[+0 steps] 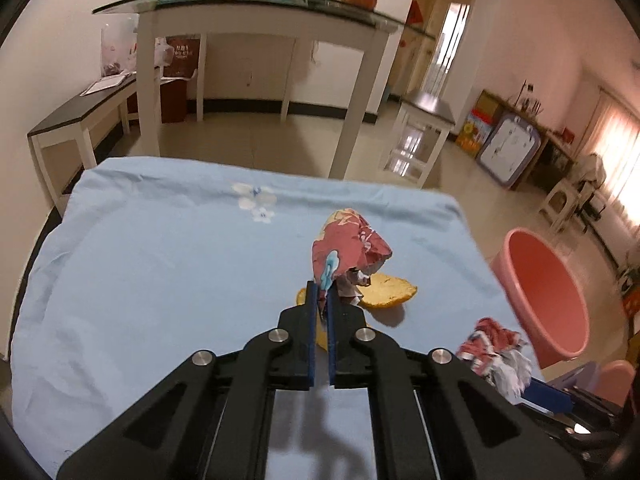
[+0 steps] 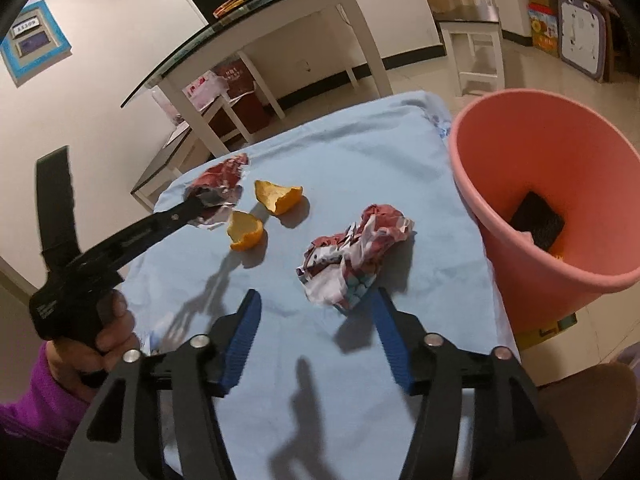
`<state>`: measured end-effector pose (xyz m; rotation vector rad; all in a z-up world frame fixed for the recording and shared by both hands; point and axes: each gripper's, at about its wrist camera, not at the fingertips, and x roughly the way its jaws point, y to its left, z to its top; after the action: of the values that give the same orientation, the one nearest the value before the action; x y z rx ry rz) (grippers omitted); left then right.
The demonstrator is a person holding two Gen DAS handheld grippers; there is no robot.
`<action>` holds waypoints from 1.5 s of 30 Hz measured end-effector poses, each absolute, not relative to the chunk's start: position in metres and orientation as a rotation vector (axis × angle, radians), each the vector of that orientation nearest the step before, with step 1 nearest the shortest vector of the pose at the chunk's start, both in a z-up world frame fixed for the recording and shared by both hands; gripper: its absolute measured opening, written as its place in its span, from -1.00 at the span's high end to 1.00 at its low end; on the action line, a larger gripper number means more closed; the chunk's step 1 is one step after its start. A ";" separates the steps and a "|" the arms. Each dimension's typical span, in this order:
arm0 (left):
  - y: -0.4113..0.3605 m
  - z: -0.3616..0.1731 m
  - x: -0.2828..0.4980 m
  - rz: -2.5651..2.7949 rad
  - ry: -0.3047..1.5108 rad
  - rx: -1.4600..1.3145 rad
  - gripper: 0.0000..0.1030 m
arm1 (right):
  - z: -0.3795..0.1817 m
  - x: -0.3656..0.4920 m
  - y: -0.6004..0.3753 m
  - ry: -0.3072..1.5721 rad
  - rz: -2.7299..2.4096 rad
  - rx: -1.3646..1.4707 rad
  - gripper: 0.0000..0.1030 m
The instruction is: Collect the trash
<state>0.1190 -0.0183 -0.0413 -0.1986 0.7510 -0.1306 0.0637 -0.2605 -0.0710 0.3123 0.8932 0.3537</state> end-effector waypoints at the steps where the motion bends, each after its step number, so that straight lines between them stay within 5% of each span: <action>1: -0.016 -0.038 0.117 -0.135 0.743 -0.211 0.93 | -0.070 0.063 -0.259 0.893 0.347 0.307 -0.15; 18: 0.025 -0.027 0.090 -0.162 0.676 -0.297 0.93 | -0.086 0.107 -0.231 0.980 0.141 0.295 -0.31; 26: 0.027 -0.032 0.092 -0.133 0.699 -0.293 0.93 | -0.089 0.100 -0.223 0.944 0.127 0.182 0.33; 45: -0.011 -0.035 0.098 -0.092 0.773 -0.206 0.93 | -0.064 0.057 -0.211 0.815 0.339 0.107 0.43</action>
<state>0.0978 -0.0112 -0.0355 -0.2064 0.7730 -0.0924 0.0572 -0.2107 -0.0645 0.1074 0.8146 0.3394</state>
